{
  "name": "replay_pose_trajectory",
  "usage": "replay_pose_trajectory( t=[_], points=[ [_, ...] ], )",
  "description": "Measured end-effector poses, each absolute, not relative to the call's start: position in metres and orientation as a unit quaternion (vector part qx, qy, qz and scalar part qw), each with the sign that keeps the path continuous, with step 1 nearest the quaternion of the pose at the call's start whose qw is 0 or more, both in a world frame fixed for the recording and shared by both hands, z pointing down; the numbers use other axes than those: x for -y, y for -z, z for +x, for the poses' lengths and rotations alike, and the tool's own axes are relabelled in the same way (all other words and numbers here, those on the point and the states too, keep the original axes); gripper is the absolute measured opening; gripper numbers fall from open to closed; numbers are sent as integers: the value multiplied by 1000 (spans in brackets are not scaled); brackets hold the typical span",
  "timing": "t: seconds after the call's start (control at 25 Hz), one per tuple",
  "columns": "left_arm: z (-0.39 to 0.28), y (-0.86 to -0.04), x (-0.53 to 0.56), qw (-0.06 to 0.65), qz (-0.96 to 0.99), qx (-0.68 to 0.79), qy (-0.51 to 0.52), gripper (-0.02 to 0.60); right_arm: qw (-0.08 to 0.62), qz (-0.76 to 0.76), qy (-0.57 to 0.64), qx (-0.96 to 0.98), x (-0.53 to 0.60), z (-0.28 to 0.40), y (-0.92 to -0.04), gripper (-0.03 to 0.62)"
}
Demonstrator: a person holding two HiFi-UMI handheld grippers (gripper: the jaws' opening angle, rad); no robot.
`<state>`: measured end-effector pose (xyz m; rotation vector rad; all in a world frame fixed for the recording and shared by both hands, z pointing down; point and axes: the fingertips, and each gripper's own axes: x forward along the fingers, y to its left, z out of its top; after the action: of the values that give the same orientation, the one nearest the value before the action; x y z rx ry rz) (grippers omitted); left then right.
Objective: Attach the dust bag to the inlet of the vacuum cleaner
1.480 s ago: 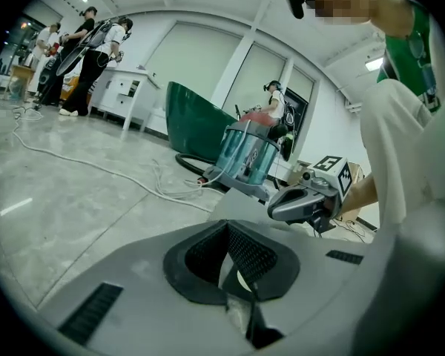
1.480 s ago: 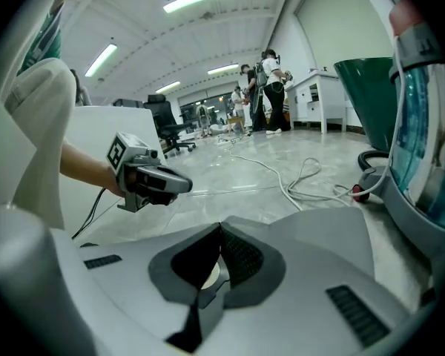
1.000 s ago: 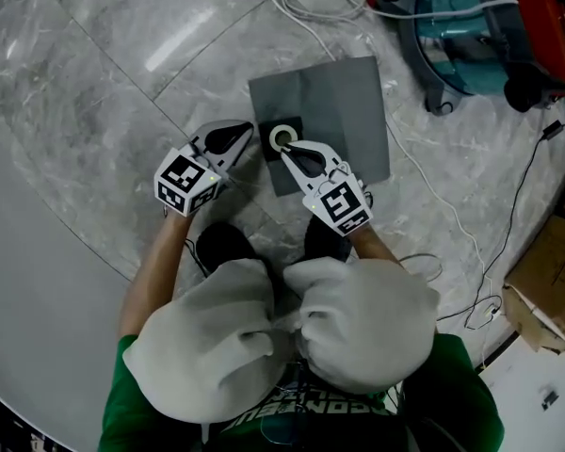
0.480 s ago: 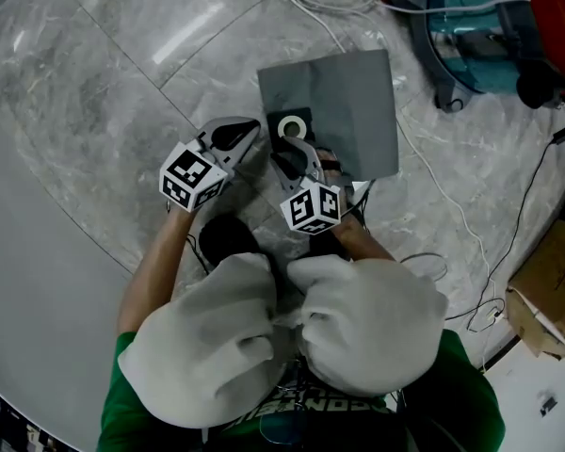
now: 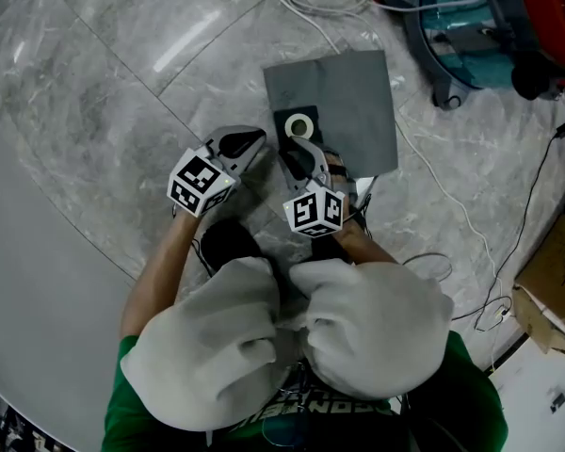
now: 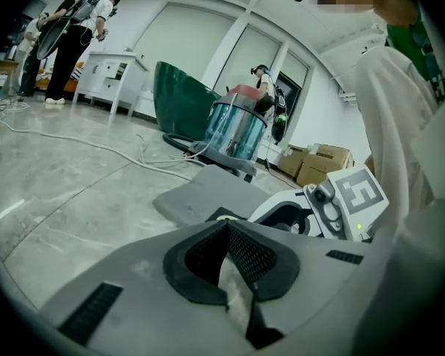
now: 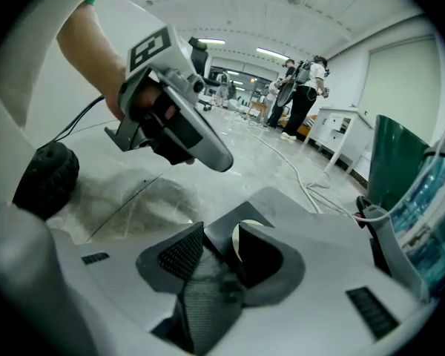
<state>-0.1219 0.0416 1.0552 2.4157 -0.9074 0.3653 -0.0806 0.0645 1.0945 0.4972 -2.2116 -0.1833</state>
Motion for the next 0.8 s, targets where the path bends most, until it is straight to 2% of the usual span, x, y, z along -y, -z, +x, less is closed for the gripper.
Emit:
replay_pose_trajectory(
  t=[0.28,0.6,0.8],
  points=[
    [-90,-1054,-28,254,908,302,-141,5,388,268,44,880,-39,-48,-1066,120],
    [-19,-1031,-7,211,940,226,-147,5,355,336,23,872,-14,-5,-1030,92],
    [15,-1029,3,209,945,205,-144,5,353,370,2,860,-2,21,-1026,74]
  ],
)
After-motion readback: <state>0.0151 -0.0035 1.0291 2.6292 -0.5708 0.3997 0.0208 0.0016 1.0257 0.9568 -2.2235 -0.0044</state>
